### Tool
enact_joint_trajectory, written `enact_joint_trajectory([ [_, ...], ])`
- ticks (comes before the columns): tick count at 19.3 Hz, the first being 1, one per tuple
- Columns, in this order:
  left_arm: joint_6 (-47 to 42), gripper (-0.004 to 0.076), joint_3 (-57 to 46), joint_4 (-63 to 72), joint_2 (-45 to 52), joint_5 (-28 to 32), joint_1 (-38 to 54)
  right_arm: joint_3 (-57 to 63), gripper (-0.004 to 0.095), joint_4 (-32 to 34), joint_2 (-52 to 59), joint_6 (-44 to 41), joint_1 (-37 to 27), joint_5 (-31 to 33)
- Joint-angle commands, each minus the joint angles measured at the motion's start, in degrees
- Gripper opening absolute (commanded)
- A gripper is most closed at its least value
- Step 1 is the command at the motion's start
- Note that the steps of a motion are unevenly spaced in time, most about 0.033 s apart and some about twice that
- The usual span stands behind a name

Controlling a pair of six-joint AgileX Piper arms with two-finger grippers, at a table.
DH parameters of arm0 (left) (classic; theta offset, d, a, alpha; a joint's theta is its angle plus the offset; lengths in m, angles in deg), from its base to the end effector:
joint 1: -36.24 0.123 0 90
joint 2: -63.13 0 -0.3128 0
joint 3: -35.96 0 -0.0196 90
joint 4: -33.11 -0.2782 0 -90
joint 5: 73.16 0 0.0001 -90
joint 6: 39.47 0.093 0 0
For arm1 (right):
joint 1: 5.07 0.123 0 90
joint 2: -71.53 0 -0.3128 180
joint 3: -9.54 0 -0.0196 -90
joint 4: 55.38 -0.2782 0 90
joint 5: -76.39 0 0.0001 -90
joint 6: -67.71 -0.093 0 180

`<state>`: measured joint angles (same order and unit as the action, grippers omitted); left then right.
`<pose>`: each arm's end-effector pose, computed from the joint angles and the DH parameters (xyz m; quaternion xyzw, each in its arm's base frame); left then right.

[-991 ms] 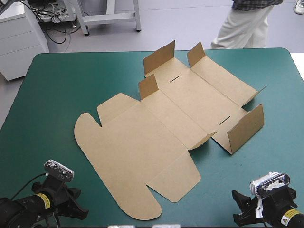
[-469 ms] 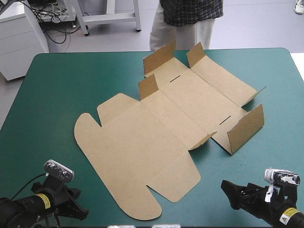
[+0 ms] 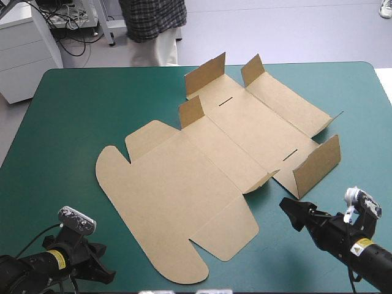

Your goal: Fold the box

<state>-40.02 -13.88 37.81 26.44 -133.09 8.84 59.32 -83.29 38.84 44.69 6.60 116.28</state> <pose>0.0653 -0.0413 0.2690 0.2129 0.9327 -0.1083 0.2701 0.0801 0.0451 0.3049 0.1712 0.8375 0.3540 0.3796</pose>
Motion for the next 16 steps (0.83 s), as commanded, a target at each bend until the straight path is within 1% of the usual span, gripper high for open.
enact_joint_trajectory([
  [1,-0.51,-0.0032,1.19,0.46,-0.21,2.66,-0.33,-1.34,0.0829,-3.39,-7.37,1.79,-0.03,-5.23],
  [2,-0.51,-0.0032,1.19,0.46,-0.21,2.66,-0.33,-1.34,0.0829,-4.75,-8.97,2.93,-0.03,-5.74],
  [3,-0.51,-0.0032,1.19,0.46,-0.21,2.66,-0.33,-1.34,0.0829,-8.47,-12.22,5.64,-0.03,-7.44],
  [4,-0.51,-0.0032,1.19,0.46,-0.21,2.66,-0.33,-1.34,0.0829,-10.15,-13.49,7.01,-0.03,-8.67],
  [5,-0.51,-0.0032,1.19,0.46,-0.21,2.66,-0.33,-1.34,0.0829,-14.77,-16.74,10.21,-0.03,-11.42],
  [6,-0.51,-0.0032,1.19,0.46,-0.21,2.66,-0.33,-1.34,0.0828,-17.06,-18.01,11.91,-0.03,-12.38],
  [7,-0.51,-0.0032,1.19,0.46,-0.21,2.66,-0.33,-1.34,0.0817,-21.15,-21.3,15.22,-0.03,-13.86],
  [8,-0.51,-0.0032,1.19,0.46,-0.21,2.66,-0.33,-1.34,0.081,-22.68,-22.93,16.49,-0.03,-13.97],
  [9,-0.51,-0.0032,1.19,0.46,-0.21,2.66,-0.33,-1.34,0.0794,-26.39,-26.19,19.55,-0.03,-13.97],
  [11,-0.51,-0.0032,1.19,0.46,-0.21,2.66,-0.33,-1.34,0.0782,-31.45,-30.4,22.4,-0.03,-14.88],
  [12,-0.51,-0.0032,1.19,0.46,-0.21,2.66,-0.33,-1.34,0.0782,-35.42,-32.79,25.62,-0.03,-15.9],
  [13,-0.51,-0.0032,1.19,0.46,-0.21,2.66,-0.33,-1.44,0.0782,-37.9,-34.03,27.59,-0.03,-16.51],
  [14,-0.51,-0.0032,1.19,0.46,-0.21,2.66,-0.33,-1.69,0.0779,-42.79,-36.12,31.4,-0.03,-16.85],
  [15,-0.51,-0.0032,1.19,0.46,-0.21,2.66,-0.33,-1.93,0.0772,-44.91,-37.21,33.59,-0.03,-16.96],
  [16,-0.51,-0.0032,1.19,0.46,-0.21,2.66,-0.33,-2.51,0.0758,-48.36,-39.27,37.0,-0.03,-17.32],
])
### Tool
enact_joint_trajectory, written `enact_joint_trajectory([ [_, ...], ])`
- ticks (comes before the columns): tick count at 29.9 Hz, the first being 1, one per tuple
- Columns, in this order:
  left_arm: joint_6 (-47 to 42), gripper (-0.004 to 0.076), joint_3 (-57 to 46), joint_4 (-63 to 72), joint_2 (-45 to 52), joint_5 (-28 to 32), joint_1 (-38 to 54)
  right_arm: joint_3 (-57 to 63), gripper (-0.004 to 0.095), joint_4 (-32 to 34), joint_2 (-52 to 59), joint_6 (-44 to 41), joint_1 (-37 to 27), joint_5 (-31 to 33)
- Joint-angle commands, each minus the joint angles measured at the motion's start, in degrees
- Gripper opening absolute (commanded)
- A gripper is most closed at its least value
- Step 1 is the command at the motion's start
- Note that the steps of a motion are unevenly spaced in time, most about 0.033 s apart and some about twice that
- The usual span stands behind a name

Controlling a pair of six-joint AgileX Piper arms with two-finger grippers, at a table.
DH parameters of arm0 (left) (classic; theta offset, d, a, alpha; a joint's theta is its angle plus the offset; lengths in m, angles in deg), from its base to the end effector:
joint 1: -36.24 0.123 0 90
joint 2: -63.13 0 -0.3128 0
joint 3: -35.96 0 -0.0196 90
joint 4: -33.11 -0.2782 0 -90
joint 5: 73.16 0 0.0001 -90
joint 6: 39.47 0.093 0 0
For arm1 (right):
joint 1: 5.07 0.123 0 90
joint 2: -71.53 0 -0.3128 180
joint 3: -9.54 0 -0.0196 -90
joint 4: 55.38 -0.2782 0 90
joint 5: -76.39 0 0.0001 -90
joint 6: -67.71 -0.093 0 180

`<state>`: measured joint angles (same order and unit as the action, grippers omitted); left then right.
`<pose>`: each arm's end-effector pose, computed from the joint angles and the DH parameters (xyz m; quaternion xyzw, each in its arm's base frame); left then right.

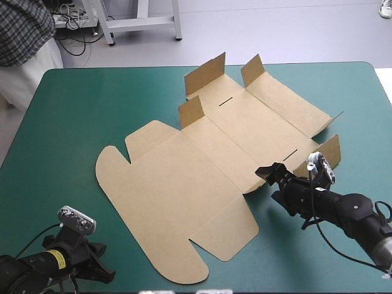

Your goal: Fold the box

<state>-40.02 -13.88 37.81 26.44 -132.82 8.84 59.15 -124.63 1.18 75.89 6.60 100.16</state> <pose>0.0656 -0.0414 0.2692 0.2127 0.9321 -0.1089 0.2723 0.2012 0.0774 0.2416 0.2818 0.8432 0.3871 0.2445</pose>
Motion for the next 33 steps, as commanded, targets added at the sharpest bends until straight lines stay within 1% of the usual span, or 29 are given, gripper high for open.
enact_joint_trajectory([
  [1,-0.51,-0.0032,1.19,0.46,-0.21,2.4,-0.33,-2.66,0.0751,-8.47,-2.42,7.53,-0.03,-1.23],
  [3,-0.51,-0.0032,1.19,0.46,-0.21,2.4,-0.33,-3.53,0.073,-11.95,-4.14,10.7,-0.03,-1.23],
  [5,-0.51,-0.0032,1.19,0.46,-0.21,2.4,-0.33,-4.53,0.071,-13.91,-6.0,13.34,-0.03,-1.23],
  [11,-0.51,-0.0032,1.19,0.46,-0.21,2.4,-0.33,-5.86,0.0664,-13.91,-10.54,14.13,-0.03,0.46],
  [13,-0.51,-0.0032,1.19,0.46,-0.21,2.4,-0.33,-5.86,0.063,-13.91,-11.66,14.27,-0.03,1.4],
  [15,-0.51,-0.0032,1.19,0.46,-0.21,2.4,-0.33,-5.86,0.0574,-13.91,-12.7,14.27,-0.03,2.08],
  [18,-0.51,-0.0032,1.19,0.46,-0.21,2.4,-0.33,-5.86,0.0389,-13.7,-13.57,14.82,-0.03,2.78],
  [19,-0.51,-0.0032,1.19,0.46,-0.21,2.4,-0.33,-5.86,0.0276,-13.51,-13.68,15.23,-0.03,2.9],
  [21,-0.51,-0.0032,1.19,0.46,-0.21,2.4,-0.33,-5.86,0.0107,-13.37,-13.81,16.5,-0.03,2.9],
  [22,-0.51,-0.0032,1.19,0.46,-0.21,2.4,-0.33,-5.86,-0.002,-13.37,-13.81,17.68,-0.03,2.75],
  [27,-0.51,-0.0032,1.19,0.46,-0.21,2.4,-0.33,-5.86,-0.0007,-13.25,-13.81,21.54,-0.03,2.61],
  [33,-0.51,-0.0032,1.3,0.34,-0.21,3.24,-0.33,-6.4,-0.0006,-13.12,-13.81,30.08,-0.03,2.83],
])
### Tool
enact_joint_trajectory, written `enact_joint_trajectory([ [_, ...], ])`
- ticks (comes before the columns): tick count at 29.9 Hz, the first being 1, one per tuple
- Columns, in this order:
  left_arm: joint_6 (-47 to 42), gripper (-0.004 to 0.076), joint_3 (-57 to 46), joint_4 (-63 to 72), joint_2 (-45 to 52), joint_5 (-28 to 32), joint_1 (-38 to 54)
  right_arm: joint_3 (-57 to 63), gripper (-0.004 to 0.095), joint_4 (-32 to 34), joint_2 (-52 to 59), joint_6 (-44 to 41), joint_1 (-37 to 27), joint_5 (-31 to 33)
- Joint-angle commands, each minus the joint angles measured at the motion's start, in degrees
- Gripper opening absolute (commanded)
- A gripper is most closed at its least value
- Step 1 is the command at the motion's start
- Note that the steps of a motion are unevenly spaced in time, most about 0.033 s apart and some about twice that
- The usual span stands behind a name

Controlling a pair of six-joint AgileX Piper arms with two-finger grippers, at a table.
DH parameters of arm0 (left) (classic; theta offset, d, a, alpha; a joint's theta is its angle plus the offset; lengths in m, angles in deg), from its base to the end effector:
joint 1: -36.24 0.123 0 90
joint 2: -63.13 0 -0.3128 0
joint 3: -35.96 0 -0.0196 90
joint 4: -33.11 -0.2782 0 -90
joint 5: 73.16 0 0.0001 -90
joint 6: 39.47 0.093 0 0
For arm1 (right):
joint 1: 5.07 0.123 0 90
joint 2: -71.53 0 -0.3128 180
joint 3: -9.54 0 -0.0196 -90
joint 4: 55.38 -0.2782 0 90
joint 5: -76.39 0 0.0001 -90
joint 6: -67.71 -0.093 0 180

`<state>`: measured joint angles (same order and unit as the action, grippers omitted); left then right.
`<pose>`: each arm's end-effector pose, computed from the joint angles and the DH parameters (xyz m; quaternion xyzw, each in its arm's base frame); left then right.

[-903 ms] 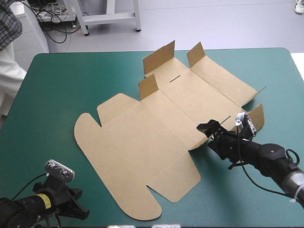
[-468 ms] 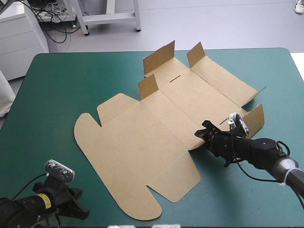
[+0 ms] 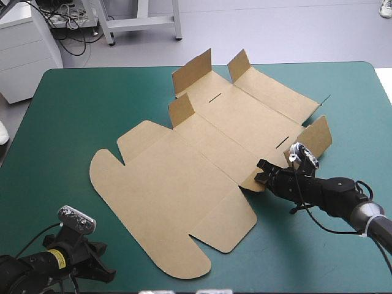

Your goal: Fold the box

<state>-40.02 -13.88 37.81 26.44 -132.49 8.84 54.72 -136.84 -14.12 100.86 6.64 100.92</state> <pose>0.0660 -0.0416 0.2695 0.2124 0.9313 -0.1095 0.2750 0.2466 0.0902 0.2082 0.2002 0.8836 0.3544 0.2317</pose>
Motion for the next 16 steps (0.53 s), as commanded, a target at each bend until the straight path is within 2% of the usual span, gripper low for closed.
enact_joint_trajectory([
  [1,-0.51,-0.0032,1.61,0.34,-0.21,2.9,-0.33,-2.13,-0.0006,-0.79,1.5,5.61,-0.08,2.07],
  [5,-0.51,-0.0032,3.14,-0.06,-0.21,2.54,-0.33,-4.2,-0.0006,2.97,1.5,6.21,-0.08,2.07],
  [9,-0.51,-0.0032,3.89,-0.17,-0.21,2.49,-0.33,-8.24,-0.0006,11.45,1.5,5.66,-0.08,3.45],
  [11,-0.51,-0.0032,4.01,-0.17,-0.21,2.4,-0.33,-11.38,-0.0006,18.83,1.5,2.4,-0.08,4.89],
  [16,-0.51,-0.0032,5.14,-0.17,-0.21,2.51,-0.33,-21.46,-0.0006,43.01,1.5,-7.91,-0.08,11.72],
])
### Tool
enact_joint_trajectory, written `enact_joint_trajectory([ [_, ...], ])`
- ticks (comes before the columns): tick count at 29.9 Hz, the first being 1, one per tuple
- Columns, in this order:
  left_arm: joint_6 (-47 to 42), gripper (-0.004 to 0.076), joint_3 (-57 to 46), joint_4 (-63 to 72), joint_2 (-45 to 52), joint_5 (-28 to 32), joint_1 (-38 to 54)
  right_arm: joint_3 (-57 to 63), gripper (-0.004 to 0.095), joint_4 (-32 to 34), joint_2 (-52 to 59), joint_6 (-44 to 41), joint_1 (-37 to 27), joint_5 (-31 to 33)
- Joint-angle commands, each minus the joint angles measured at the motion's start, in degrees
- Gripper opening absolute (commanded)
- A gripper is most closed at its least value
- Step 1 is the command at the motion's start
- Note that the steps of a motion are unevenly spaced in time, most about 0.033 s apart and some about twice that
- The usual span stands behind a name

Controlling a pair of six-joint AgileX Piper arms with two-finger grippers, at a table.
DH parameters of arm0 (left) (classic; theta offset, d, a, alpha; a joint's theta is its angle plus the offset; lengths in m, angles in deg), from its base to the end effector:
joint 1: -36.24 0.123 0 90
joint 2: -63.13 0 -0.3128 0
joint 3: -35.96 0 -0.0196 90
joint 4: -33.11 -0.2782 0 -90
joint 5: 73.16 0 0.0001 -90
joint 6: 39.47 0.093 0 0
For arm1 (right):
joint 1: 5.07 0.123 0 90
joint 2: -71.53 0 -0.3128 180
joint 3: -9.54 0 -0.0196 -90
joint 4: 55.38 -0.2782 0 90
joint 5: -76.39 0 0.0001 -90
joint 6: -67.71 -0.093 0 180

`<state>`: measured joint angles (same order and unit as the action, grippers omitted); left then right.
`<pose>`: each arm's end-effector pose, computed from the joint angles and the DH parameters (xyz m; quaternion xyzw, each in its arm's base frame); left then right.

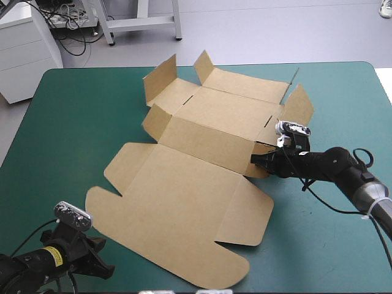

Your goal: Fold the box

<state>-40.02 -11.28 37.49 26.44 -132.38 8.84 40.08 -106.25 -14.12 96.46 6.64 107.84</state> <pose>0.0677 -0.0420 0.2846 0.2122 0.9240 -0.1125 0.2975 0.2784 0.0962 0.2672 -0.0283 0.9139 0.2765 0.2959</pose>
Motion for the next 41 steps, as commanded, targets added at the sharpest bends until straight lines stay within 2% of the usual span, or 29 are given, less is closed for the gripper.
enact_joint_trajectory([
  [1,-0.51,-0.0032,3.1,0.15,-0.21,2.4,-0.33,-9.3,-0.0008,16.93,1.5,-4.55,-0.08,6.79],
  [4,-0.51,-0.0032,5.01,-0.75,-0.21,2.53,-0.33,-16.68,-0.0023,26.61,1.5,-6.37,-0.08,11.95],
  [7,-0.51,-0.0032,7.61,-2.65,-0.21,2.53,-0.33,-22.97,-0.0023,33.16,1.5,-6.37,-0.08,14.43],
  [12,-0.51,-0.0032,13.67,-6.45,-0.21,2.53,-0.33,-30.41,-0.0023,38.83,1.5,-0.52,-0.08,14.44],
  [18,-0.51,-0.0032,18.0,-7.67,-0.21,3.25,-0.33,-33.27,-0.0023,37.09,0.49,16.74,-0.08,9.91],
  [25,-0.51,-0.0032,18.1,-8.95,-0.21,3.59,-0.33,-37.7,-0.0024,34.18,-4.97,29.81,-0.08,9.78],
  [32,-0.51,-0.0032,18.1,-8.95,-0.21,4.35,-0.33,-43.2,-0.0024,22.58,-9.63,46.27,-0.08,9.92],
  [36,-0.51,-0.0032,18.1,-9.47,-0.21,5.12,-0.33,-46.5,-0.0024,16.19,-11.73,55.4,0.36,12.31],
  [41,-0.51,-0.0032,18.1,-10.09,-0.21,5.59,-0.33,-47.38,-0.0024,18.58,-13.36,61.96,4.56,13.39],
])
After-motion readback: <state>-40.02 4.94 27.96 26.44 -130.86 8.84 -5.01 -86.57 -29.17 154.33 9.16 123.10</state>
